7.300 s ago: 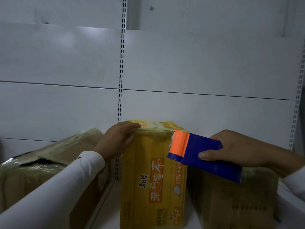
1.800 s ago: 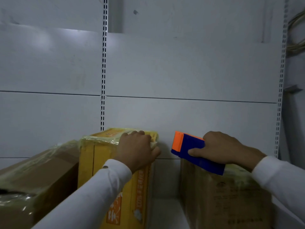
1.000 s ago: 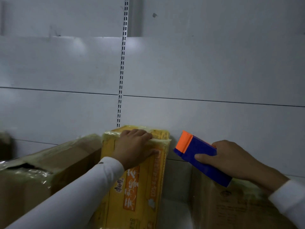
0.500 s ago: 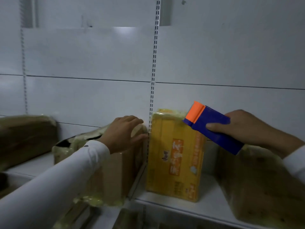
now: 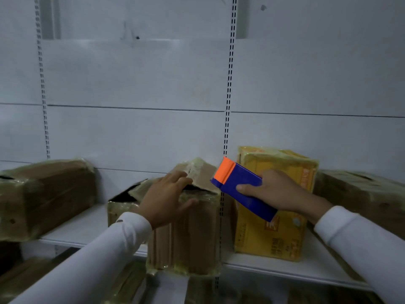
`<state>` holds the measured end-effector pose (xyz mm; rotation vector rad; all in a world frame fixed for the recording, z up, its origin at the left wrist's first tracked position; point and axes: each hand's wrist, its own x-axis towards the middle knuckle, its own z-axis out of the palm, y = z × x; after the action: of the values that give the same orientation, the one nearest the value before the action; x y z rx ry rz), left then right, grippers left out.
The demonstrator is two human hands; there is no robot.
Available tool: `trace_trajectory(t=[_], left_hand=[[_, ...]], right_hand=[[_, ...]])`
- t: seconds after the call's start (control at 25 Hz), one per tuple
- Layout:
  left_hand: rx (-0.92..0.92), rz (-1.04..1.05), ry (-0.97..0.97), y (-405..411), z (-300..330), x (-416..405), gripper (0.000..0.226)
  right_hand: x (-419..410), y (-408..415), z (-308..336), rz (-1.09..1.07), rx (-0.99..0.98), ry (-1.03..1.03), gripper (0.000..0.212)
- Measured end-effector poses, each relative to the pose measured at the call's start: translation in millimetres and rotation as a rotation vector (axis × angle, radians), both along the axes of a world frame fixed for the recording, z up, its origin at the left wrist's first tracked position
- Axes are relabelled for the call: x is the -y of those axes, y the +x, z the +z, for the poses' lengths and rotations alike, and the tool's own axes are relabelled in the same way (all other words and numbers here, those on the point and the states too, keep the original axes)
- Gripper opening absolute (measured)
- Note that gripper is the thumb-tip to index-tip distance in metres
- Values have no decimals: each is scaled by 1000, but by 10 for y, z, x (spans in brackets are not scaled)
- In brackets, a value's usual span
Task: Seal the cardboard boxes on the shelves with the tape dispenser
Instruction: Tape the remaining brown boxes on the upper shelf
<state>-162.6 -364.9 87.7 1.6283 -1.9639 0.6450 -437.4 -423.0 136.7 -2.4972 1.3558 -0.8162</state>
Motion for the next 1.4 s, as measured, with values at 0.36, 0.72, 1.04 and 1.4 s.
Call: trace_trajectory(t=[0.36, 0.72, 1.04, 1.4], left_hand=[[-27, 12, 17, -17, -276, 410, 53], [64, -132, -132, 388, -352, 467, 44], [90, -276, -112, 1272, -228, 275, 47], [199, -46, 17, 1828, -114, 51, 48]], right_hand=[[442, 315, -143, 62, 177, 19, 46], [421, 655, -108, -8, 206, 4, 73], [81, 1371, -261, -187, 316, 40, 51], [-9, 2060, -433, -71, 431, 167, 32]])
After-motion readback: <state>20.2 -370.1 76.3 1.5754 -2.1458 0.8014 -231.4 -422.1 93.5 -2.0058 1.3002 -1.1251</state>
